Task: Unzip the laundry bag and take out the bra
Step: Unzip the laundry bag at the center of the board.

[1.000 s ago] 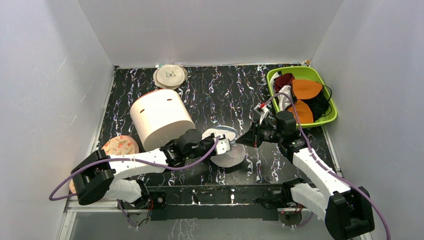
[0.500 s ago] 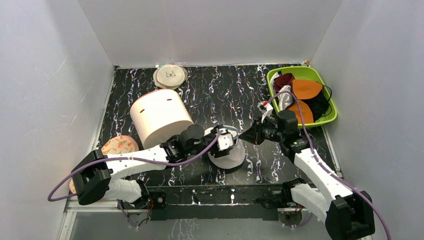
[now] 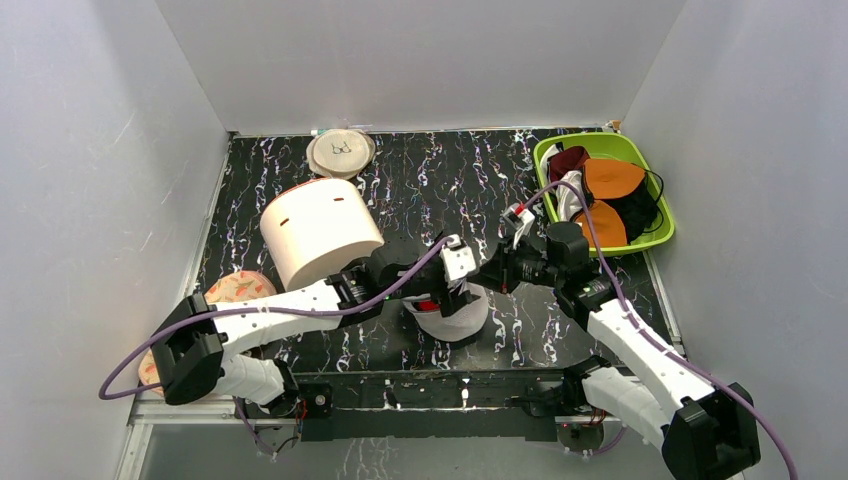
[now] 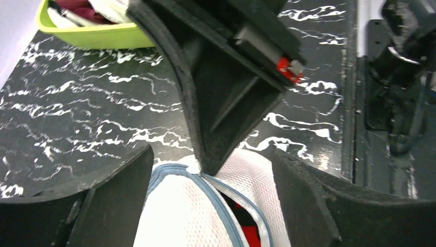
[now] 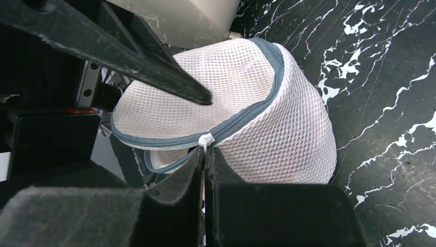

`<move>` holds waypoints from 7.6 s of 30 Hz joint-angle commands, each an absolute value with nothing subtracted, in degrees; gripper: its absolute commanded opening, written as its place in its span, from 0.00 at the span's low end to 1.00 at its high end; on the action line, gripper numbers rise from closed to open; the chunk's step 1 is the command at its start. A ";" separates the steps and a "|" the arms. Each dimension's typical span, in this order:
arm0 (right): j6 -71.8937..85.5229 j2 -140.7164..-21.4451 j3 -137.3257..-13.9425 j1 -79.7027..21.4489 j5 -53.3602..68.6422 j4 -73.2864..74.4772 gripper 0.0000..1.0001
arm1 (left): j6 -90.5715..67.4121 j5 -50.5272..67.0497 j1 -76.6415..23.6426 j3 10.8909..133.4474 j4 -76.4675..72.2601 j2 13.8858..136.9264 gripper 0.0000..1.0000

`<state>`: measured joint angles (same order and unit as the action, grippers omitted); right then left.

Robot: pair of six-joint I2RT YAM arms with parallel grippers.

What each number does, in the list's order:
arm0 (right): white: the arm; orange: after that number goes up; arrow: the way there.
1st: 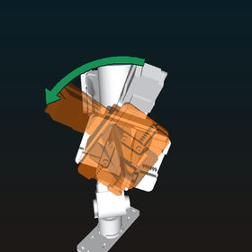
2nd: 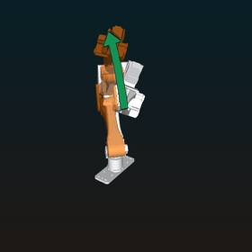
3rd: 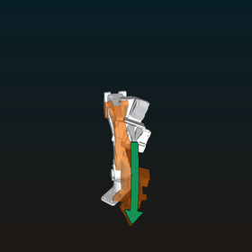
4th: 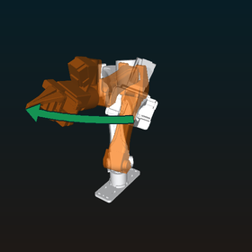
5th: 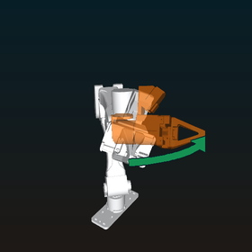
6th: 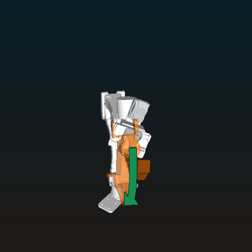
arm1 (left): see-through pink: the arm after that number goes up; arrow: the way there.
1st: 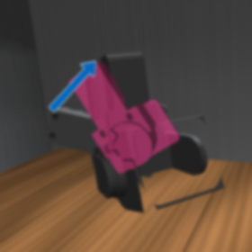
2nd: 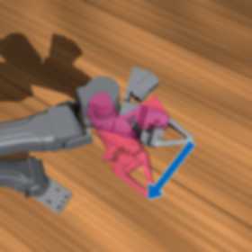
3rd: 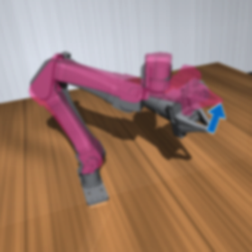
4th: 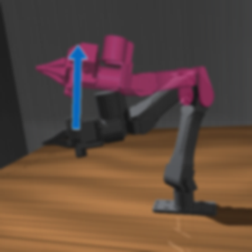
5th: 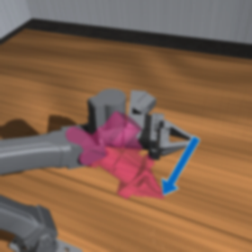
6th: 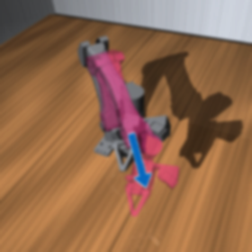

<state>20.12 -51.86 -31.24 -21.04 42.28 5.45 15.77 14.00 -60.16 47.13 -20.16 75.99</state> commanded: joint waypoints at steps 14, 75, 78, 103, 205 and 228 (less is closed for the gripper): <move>19.62 -50.57 -36.20 -21.83 36.34 3.38 0.00 | 19.08 -4.03 -60.21 50.53 -15.97 78.13 0.12; 19.25 -50.65 -39.95 -27.22 12.21 10.90 0.00 | 21.44 -11.63 -60.21 47.17 -21.08 74.59 0.00; 19.69 -51.79 -40.27 -26.99 10.23 11.36 0.00 | 22.46 -10.10 -60.21 46.53 -21.40 73.50 0.00; 16.71 -52.29 -42.36 -25.99 30.15 5.71 0.00 | 18.20 -2.28 -60.24 47.48 -20.19 73.04 0.70; 15.53 -54.57 -43.10 -20.38 17.35 13.35 0.00 | 24.47 -4.09 -60.17 46.95 -18.54 73.87 0.00; 15.03 -55.24 -46.33 -19.67 16.86 16.17 0.32 | 20.87 3.16 -60.24 49.88 -14.33 71.85 0.68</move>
